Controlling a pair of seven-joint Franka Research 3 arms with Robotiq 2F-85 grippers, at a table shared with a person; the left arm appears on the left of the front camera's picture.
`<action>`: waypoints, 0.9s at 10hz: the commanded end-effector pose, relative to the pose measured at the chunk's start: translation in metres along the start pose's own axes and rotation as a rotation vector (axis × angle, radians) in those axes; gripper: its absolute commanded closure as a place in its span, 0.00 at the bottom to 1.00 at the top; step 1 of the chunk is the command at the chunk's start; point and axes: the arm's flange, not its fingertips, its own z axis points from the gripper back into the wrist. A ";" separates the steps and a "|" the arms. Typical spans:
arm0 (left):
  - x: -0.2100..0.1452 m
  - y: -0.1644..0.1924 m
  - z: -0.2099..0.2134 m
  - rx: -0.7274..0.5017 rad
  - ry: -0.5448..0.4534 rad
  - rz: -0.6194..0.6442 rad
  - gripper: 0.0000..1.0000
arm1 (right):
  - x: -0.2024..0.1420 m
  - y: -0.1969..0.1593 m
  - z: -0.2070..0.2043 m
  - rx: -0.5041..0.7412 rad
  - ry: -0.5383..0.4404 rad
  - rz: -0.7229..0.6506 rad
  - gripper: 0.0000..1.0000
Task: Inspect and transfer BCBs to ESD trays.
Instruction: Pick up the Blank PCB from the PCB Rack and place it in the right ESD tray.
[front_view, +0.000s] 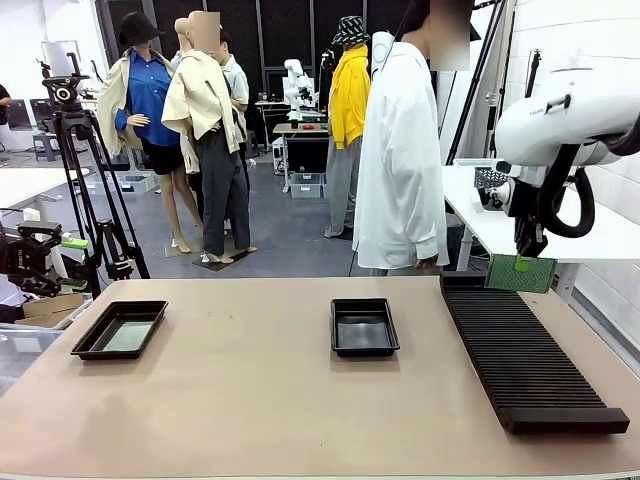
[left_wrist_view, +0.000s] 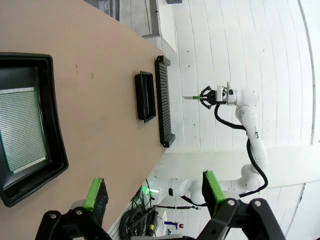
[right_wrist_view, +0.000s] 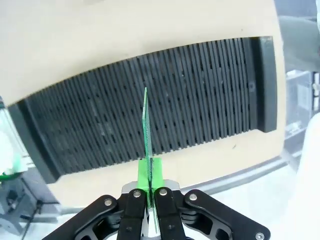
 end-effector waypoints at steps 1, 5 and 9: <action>0.002 -0.002 0.000 0.011 -0.008 0.012 0.00 | 0.009 0.011 0.005 0.040 -0.048 -0.230 1.00; 0.002 -0.002 0.000 0.011 -0.008 0.012 0.00 | 0.039 0.031 0.024 0.175 -0.133 -0.733 1.00; 0.002 -0.002 0.000 0.011 -0.008 0.012 0.00 | 0.079 0.041 0.025 0.372 -0.194 -1.212 1.00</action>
